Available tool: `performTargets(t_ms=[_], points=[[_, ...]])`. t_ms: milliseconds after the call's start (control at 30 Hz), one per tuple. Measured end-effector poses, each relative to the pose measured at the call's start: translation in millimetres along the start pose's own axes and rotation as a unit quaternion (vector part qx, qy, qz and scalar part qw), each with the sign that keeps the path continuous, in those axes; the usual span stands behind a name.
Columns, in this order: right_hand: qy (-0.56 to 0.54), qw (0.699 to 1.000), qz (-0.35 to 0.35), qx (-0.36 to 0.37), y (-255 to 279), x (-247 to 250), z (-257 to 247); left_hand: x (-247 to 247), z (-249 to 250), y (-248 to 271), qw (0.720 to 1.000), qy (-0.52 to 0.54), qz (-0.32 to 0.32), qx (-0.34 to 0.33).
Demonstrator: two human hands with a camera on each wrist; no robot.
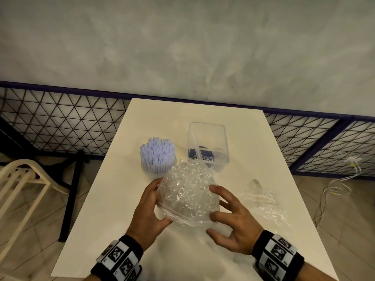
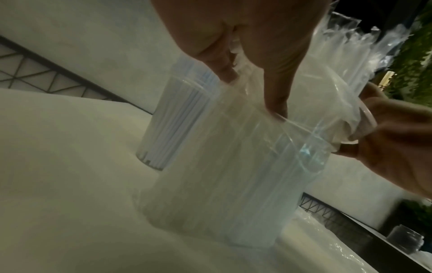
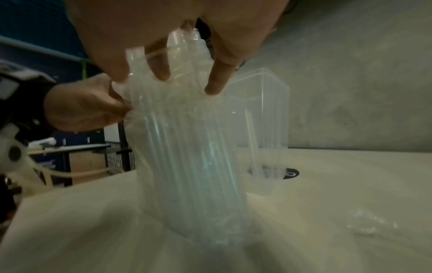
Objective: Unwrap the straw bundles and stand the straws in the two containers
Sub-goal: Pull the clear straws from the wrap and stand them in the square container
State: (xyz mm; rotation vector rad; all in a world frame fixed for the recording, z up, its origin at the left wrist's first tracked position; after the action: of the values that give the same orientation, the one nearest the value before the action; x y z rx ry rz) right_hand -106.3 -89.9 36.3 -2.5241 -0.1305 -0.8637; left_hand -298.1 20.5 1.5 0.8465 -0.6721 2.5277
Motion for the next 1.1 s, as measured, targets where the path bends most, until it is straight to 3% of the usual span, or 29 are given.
performTargets(t_ms=[100,200,267,367,633,867,1000,1100], points=[[-0.063,0.994,0.086,-0.030,1,8,-5,-2,-8,2,0.998,0.036,-0.009,0.048],[-0.148,0.960,0.189,-0.144,-1,18,7,-4,-14,-1,0.995,0.067,-0.023,0.070],[-0.191,0.937,0.212,-0.201,-1,21,17,-5,-15,-4,0.994,0.069,-0.043,0.070],[-0.204,0.927,0.219,-0.228,-5,25,24,-5,-8,-9,0.995,0.049,-0.070,0.046],[-0.154,0.943,0.117,-0.270,-22,21,37,6,24,-22,0.990,0.058,-0.123,0.028],[-0.126,0.953,0.029,-0.275,-36,19,46,-1,11,-17,0.982,0.085,-0.150,0.070],[-0.143,0.947,-0.002,-0.287,-41,22,47,-5,12,-13,0.982,0.097,-0.151,0.065],[-0.193,0.927,-0.022,-0.320,-41,21,47,-9,9,-10,0.979,0.100,-0.162,0.067]])
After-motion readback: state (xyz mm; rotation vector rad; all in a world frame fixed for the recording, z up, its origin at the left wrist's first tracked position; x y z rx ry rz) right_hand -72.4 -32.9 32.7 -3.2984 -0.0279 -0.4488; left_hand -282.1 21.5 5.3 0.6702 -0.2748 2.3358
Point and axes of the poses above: each hand's wrist, its own y-axis away from the middle knuckle, its own x-axis out of the back of the hand, z = x × y, the point moved 6 cm from there along -y, towards the middle knuckle, and after that the axes turned 14 degrees about -y, right-handed, at the moved point
